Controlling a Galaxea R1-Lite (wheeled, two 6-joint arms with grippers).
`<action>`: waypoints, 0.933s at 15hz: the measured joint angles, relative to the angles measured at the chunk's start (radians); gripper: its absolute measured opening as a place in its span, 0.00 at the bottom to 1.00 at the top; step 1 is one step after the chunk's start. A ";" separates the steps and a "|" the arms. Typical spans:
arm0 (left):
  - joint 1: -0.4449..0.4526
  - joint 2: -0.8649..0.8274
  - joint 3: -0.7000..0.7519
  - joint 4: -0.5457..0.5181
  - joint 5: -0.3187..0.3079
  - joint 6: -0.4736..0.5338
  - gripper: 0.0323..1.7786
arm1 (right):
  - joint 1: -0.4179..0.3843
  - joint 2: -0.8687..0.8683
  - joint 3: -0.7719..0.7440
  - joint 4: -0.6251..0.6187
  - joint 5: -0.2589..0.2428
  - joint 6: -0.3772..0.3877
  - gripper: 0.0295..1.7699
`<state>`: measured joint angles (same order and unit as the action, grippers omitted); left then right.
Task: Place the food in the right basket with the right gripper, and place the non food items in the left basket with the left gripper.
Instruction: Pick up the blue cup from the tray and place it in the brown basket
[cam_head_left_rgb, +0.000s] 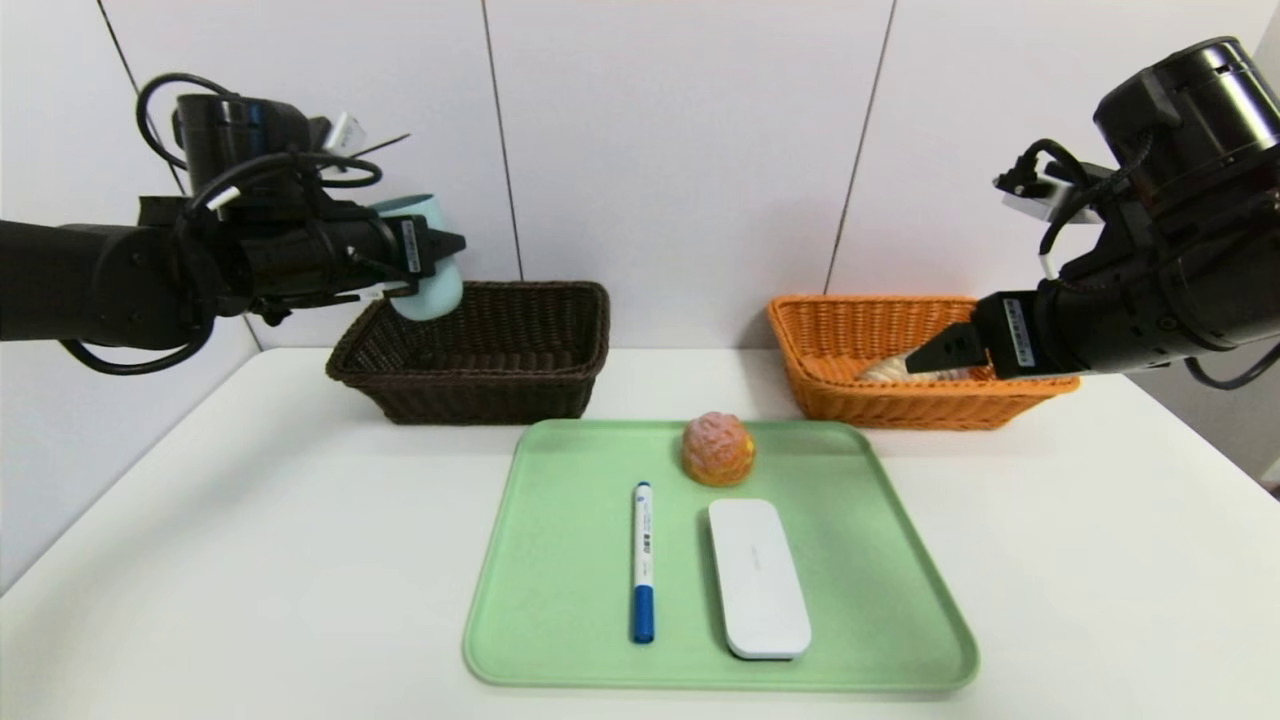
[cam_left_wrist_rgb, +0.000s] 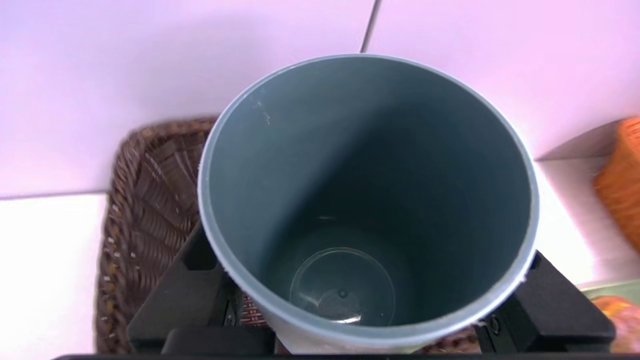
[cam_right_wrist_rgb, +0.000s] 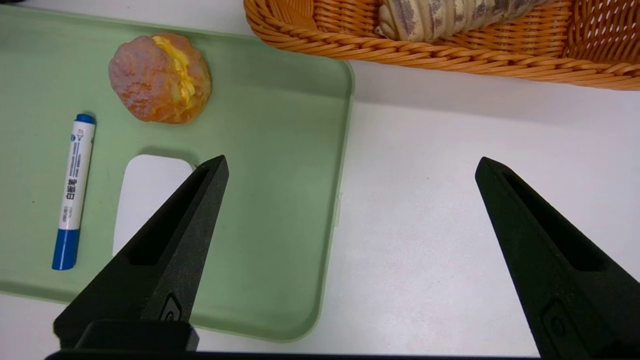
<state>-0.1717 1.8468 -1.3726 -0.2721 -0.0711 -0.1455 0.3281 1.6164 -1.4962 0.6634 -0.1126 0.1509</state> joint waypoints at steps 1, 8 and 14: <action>0.004 0.026 -0.011 0.000 0.001 -0.006 0.65 | -0.003 0.001 0.000 0.000 0.001 0.000 0.97; 0.024 0.153 -0.089 0.000 0.018 -0.019 0.65 | -0.020 0.016 0.004 0.000 0.008 0.000 0.97; 0.024 0.213 -0.109 0.005 0.024 -0.014 0.65 | -0.040 0.026 0.004 0.000 0.010 0.000 0.97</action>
<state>-0.1472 2.0600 -1.4817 -0.2668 -0.0474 -0.1596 0.2885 1.6423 -1.4923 0.6634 -0.1028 0.1511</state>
